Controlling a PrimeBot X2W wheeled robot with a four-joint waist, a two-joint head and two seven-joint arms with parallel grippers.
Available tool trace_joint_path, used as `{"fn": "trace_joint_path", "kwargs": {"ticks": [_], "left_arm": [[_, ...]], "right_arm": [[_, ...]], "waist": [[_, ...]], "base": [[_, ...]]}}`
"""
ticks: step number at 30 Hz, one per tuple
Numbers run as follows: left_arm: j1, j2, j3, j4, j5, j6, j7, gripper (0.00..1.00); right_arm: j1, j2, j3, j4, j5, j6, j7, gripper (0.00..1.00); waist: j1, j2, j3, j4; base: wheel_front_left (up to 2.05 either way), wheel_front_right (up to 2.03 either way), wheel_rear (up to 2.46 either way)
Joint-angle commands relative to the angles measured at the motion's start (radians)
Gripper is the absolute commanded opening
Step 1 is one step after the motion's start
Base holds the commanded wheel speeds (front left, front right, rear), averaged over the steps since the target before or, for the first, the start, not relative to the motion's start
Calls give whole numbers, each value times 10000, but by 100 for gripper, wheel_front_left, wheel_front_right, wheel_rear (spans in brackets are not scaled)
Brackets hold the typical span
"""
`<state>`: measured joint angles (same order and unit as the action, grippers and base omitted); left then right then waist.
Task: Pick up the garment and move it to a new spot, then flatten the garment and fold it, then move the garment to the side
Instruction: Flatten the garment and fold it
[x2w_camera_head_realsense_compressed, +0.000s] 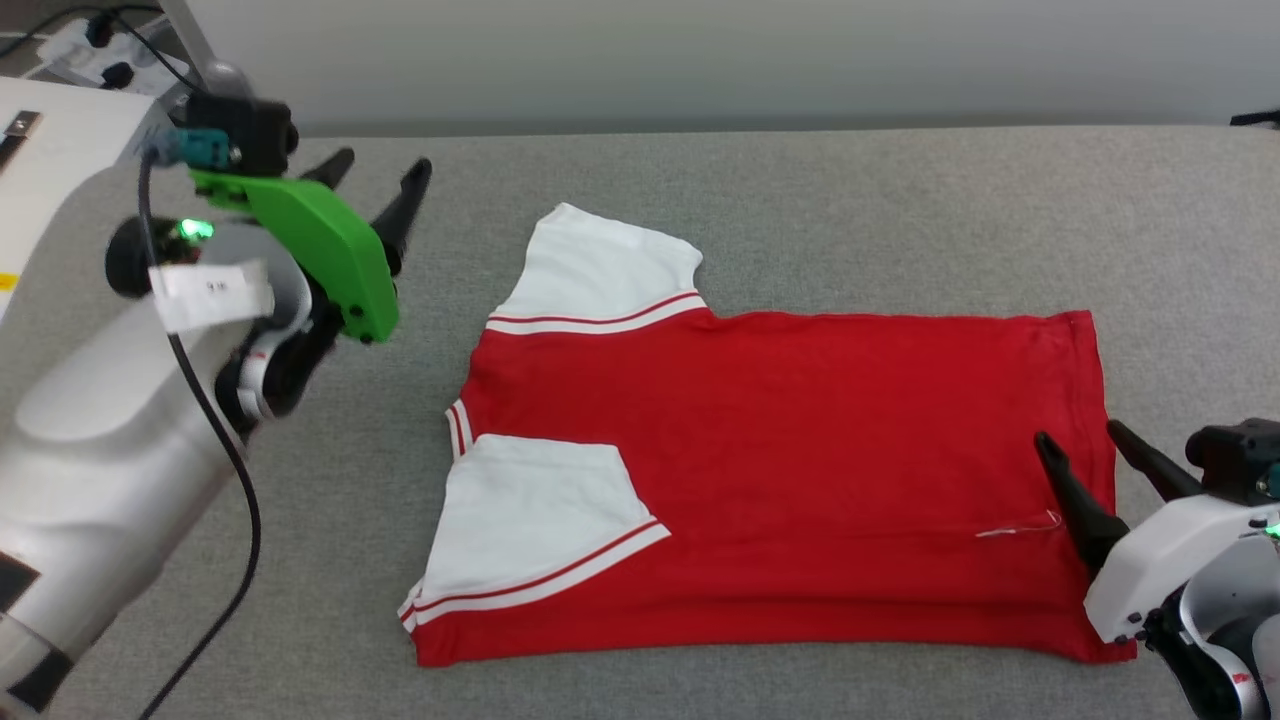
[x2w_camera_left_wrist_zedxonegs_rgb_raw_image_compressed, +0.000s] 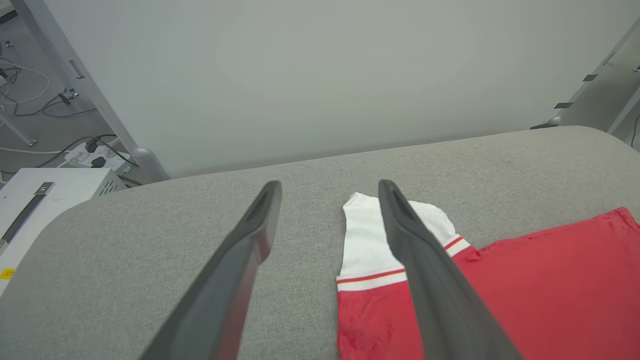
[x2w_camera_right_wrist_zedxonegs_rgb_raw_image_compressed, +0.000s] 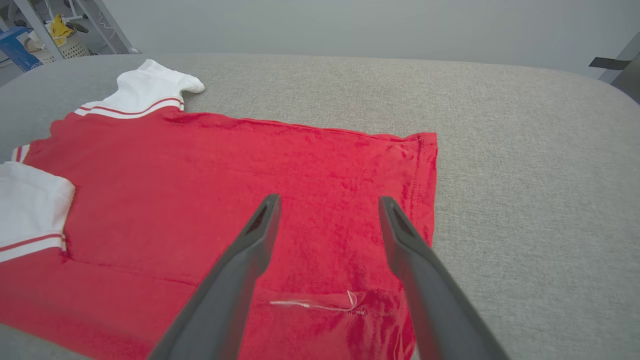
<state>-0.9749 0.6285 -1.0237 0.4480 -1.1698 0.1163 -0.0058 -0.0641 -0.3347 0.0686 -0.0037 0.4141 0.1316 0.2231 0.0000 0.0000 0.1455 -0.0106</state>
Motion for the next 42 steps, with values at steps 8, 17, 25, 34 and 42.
{"fn": "trace_joint_path", "kwargs": {"ticks": [8,17,25,34,42], "left_arm": [[-2672,-487,267,2040,31,-895,1276,100],[-4808,-1269,-393,4259,242,-1917,3774,100],[-5363,-1710,-1217,5250,385,-2379,5694,100],[-4809,-1656,-2115,4859,346,-2466,6877,100],[-4733,-1469,-2291,4535,377,-2468,6092,0]], "right_arm": [[-972,292,141,-512,-426,-9,-166,100],[-1697,451,392,-794,-692,-9,-230,100],[-2137,606,612,-735,-733,-9,-393,100],[-2303,583,545,-516,-760,-9,-532,100],[-2797,189,257,-690,-721,-9,-559,100]], "waist": [[0,0,2474,-1302],[0,0,3823,-1695],[0,0,4468,-1867],[0,0,4551,-1792],[0,0,4072,-1622]], "base": [[0,0,0],[0,0,0],[0,0,0],[0,0,0],[0,0,0]]}}
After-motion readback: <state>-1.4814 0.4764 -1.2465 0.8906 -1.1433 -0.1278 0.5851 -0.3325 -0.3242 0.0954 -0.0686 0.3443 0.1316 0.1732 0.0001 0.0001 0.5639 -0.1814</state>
